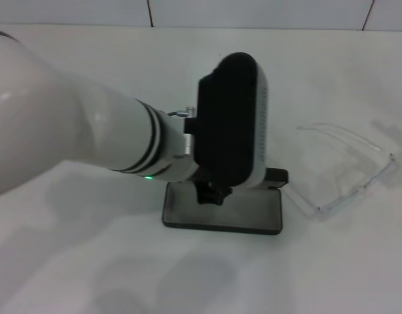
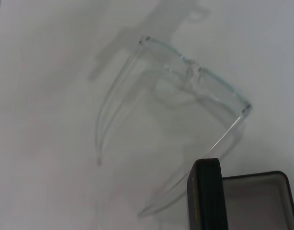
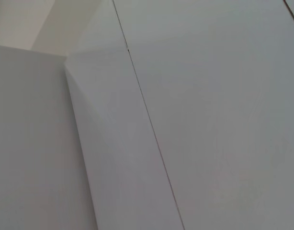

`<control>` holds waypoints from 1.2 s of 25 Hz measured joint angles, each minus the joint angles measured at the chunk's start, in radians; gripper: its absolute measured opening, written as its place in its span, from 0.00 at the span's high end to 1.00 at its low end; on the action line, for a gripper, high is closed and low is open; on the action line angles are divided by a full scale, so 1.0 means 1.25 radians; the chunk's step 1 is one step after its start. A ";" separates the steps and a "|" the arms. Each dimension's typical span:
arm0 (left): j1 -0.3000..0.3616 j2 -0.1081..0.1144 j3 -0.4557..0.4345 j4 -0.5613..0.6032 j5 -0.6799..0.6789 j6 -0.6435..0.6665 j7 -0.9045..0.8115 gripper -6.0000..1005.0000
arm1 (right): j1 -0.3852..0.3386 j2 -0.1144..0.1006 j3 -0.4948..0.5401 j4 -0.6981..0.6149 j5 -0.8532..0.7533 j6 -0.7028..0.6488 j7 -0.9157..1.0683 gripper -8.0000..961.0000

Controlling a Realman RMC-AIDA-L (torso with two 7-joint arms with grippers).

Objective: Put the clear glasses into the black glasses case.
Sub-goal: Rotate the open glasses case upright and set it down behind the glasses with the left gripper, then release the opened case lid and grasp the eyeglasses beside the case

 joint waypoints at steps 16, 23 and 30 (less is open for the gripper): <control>-0.027 -0.002 0.039 -0.056 0.043 -0.105 -0.125 0.79 | -0.017 -0.002 0.010 0.021 0.000 -0.024 -0.012 0.08; -0.019 -0.002 0.047 -0.055 0.044 -0.106 -0.129 0.78 | -0.019 -0.003 0.011 0.021 0.000 -0.030 -0.014 0.08; -0.004 0.000 0.068 -0.019 0.051 -0.104 -0.123 0.63 | -0.025 -0.003 0.011 0.020 0.000 -0.037 -0.014 0.08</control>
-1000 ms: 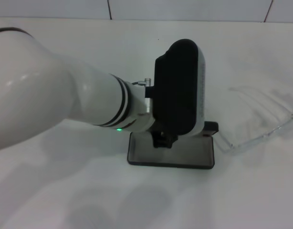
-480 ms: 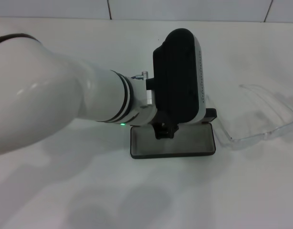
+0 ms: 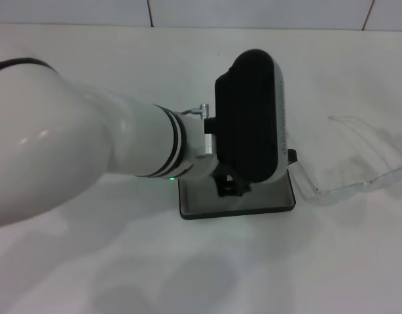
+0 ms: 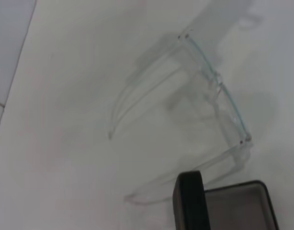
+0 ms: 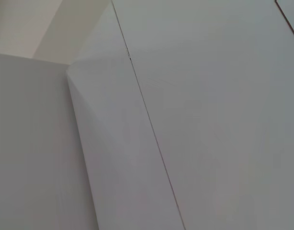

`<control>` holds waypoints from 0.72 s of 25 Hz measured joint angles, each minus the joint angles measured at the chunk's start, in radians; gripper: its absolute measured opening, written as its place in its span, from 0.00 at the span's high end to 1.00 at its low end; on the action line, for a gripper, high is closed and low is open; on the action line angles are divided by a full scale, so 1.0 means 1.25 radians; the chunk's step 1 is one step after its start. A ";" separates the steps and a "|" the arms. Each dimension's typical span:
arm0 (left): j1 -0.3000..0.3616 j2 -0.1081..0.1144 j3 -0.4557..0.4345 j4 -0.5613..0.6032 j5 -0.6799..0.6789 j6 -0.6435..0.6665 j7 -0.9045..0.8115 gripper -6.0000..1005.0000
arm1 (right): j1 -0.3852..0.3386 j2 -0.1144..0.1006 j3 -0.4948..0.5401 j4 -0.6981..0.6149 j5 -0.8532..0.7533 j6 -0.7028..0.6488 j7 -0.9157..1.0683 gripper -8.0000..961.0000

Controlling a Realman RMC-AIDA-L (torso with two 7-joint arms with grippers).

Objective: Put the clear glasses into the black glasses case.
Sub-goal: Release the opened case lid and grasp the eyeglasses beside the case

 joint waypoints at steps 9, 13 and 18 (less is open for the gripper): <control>0.069 0.002 -0.084 0.155 -0.083 0.005 0.007 0.51 | 0.006 -0.018 -0.038 -0.081 -0.080 -0.002 0.004 0.08; 0.121 0.003 -0.197 0.163 -0.369 0.004 0.087 0.51 | 0.047 -0.047 -0.083 -0.291 -0.246 0.002 0.118 0.08; 0.230 0.003 -0.339 0.151 -0.745 0.019 0.239 0.52 | 0.148 -0.117 -0.123 -0.460 -0.407 -0.098 0.270 0.08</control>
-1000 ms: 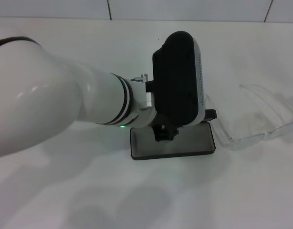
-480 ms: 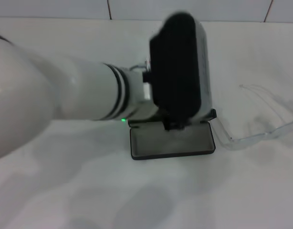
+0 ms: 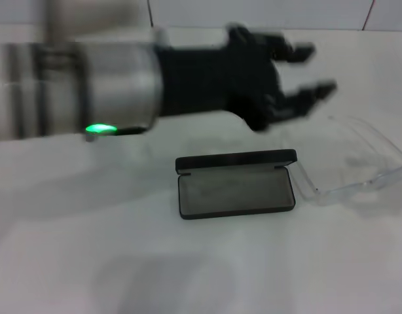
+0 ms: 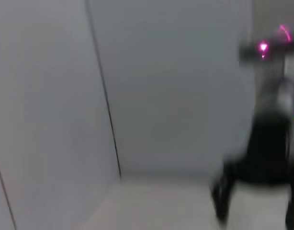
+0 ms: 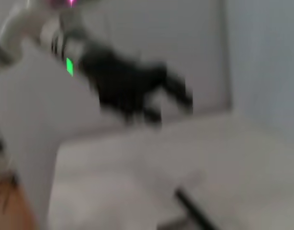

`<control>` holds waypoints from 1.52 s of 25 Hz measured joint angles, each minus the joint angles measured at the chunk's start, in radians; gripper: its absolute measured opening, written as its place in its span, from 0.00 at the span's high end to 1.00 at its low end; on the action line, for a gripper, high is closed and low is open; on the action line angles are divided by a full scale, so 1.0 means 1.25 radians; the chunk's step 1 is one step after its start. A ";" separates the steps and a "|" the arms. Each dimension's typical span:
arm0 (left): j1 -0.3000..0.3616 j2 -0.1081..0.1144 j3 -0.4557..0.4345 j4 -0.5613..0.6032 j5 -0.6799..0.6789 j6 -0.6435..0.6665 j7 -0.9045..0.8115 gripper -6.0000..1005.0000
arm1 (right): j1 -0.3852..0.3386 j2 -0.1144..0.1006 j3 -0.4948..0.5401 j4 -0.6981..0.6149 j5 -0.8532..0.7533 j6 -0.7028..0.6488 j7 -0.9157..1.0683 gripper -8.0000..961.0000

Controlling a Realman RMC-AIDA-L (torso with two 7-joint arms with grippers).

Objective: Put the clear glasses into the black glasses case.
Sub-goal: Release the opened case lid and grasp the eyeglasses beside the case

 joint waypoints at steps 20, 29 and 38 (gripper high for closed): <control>0.068 0.000 -0.325 -0.543 -0.481 0.423 0.372 0.64 | 0.409 0.062 -0.453 -0.040 -0.563 0.062 0.208 0.16; 0.058 0.000 -0.332 -0.578 -0.476 0.442 0.399 0.66 | 0.408 0.123 -0.608 -0.012 -0.642 0.206 0.205 0.18; 0.053 0.000 -0.335 -0.612 -0.480 0.443 0.405 0.67 | 0.401 0.135 -0.701 0.057 -0.651 0.310 0.204 0.21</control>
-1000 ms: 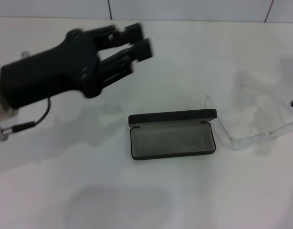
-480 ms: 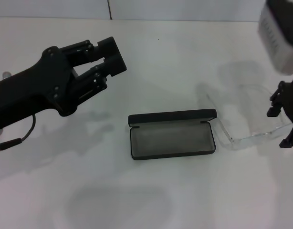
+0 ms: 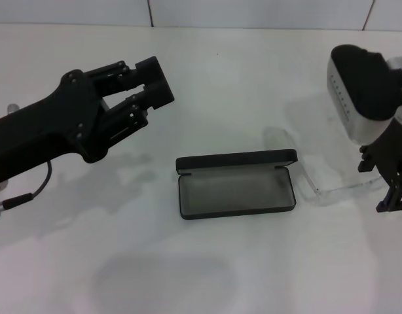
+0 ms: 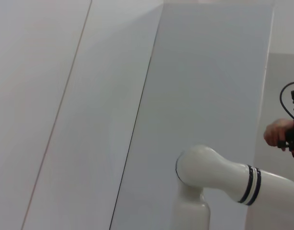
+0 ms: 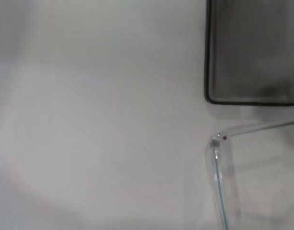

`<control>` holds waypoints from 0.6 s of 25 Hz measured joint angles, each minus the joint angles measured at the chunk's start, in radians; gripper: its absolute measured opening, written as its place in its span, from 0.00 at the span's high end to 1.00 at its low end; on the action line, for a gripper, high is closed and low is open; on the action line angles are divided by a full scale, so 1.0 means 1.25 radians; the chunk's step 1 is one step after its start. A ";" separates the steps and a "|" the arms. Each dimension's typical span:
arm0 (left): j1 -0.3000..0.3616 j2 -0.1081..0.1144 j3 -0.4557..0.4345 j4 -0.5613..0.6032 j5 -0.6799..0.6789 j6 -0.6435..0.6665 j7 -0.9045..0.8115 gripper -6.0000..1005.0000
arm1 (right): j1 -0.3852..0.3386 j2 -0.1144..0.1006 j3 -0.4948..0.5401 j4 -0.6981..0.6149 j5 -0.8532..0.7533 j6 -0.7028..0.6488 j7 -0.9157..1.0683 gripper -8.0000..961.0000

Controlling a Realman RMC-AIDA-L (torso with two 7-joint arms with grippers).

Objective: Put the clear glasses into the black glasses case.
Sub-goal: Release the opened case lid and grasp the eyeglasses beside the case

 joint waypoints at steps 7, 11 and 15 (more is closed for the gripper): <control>-0.001 0.000 -0.001 -0.010 -0.004 0.000 0.009 0.68 | -0.001 0.003 -0.030 0.027 0.005 0.038 0.000 0.24; -0.004 0.000 -0.001 -0.020 -0.005 0.000 0.010 0.68 | 0.000 0.004 -0.031 0.030 0.009 0.052 0.000 0.35; -0.011 0.000 -0.001 -0.035 -0.006 0.000 0.010 0.69 | 0.000 0.005 -0.037 0.031 0.016 0.064 0.000 0.54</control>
